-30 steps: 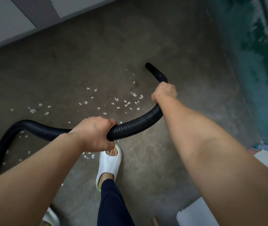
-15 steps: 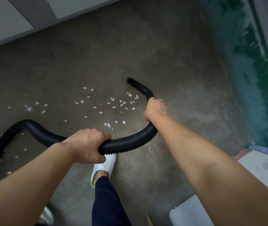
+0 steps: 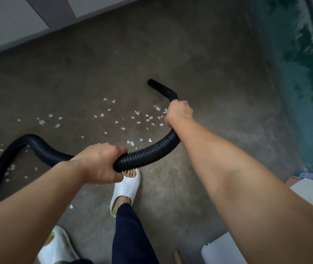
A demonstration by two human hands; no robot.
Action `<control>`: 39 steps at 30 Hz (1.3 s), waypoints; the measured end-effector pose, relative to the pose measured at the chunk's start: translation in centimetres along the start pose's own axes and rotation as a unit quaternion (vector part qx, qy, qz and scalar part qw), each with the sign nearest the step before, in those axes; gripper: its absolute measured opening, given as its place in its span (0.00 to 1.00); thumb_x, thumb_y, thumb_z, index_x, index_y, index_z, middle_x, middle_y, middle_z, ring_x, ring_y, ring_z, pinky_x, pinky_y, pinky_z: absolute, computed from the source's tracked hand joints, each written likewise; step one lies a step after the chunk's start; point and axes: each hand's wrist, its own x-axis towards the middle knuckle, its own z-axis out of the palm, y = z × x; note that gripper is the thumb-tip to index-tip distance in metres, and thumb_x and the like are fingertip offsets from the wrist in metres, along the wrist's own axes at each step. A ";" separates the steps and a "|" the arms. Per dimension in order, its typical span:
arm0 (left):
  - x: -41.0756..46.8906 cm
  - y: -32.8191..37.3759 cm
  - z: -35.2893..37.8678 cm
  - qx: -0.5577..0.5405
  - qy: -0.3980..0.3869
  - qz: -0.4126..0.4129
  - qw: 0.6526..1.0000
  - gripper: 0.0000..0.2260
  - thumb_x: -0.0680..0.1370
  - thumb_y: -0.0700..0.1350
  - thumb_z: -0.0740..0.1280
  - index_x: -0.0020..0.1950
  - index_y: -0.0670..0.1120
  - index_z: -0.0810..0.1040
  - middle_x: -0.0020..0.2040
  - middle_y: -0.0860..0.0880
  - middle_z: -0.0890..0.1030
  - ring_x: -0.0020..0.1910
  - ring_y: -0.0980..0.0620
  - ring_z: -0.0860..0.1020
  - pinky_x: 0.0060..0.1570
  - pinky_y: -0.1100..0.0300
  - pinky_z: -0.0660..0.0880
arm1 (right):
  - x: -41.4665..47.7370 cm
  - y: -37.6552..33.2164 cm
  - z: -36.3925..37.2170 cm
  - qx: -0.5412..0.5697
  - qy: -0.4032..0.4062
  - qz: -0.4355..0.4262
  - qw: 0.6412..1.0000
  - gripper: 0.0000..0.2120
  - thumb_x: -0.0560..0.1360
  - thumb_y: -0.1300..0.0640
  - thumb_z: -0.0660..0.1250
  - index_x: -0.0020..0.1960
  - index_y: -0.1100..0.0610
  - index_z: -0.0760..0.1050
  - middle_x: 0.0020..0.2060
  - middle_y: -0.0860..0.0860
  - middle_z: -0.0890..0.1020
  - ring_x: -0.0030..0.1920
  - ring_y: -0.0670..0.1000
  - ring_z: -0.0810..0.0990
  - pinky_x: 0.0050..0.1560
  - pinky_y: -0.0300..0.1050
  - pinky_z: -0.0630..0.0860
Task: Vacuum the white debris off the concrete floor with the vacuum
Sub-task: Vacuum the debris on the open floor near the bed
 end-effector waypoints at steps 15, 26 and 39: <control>-1.4 2.3 4.1 0.010 -0.025 0.040 0.999 0.11 0.65 0.53 0.68 0.39 0.52 0.68 0.34 0.53 0.75 0.34 0.53 0.74 0.32 0.59 0.68 | -5.0 5.1 5.0 -0.035 -0.037 0.113 0.992 0.24 0.73 0.61 0.68 0.68 0.62 0.72 0.61 0.59 0.77 0.63 0.56 0.74 0.55 0.46 0.75; -9.4 0.1 9.8 0.074 -0.052 0.077 0.993 0.11 0.64 0.56 0.67 0.41 0.54 0.69 0.36 0.54 0.75 0.35 0.52 0.74 0.36 0.58 0.71 | -14.7 3.4 13.0 -0.015 -0.075 0.078 0.994 0.24 0.73 0.61 0.67 0.69 0.61 0.72 0.62 0.58 0.78 0.64 0.56 0.75 0.59 0.45 0.74; -17.1 -0.5 15.4 0.079 0.002 0.057 0.995 0.11 0.62 0.57 0.65 0.38 0.55 0.66 0.32 0.54 0.73 0.33 0.54 0.73 0.33 0.59 0.65 | -20.8 3.4 16.7 0.563 -0.049 0.251 0.786 0.22 0.71 0.59 0.66 0.65 0.61 0.72 0.55 0.58 0.79 0.53 0.59 0.80 0.54 0.50 0.79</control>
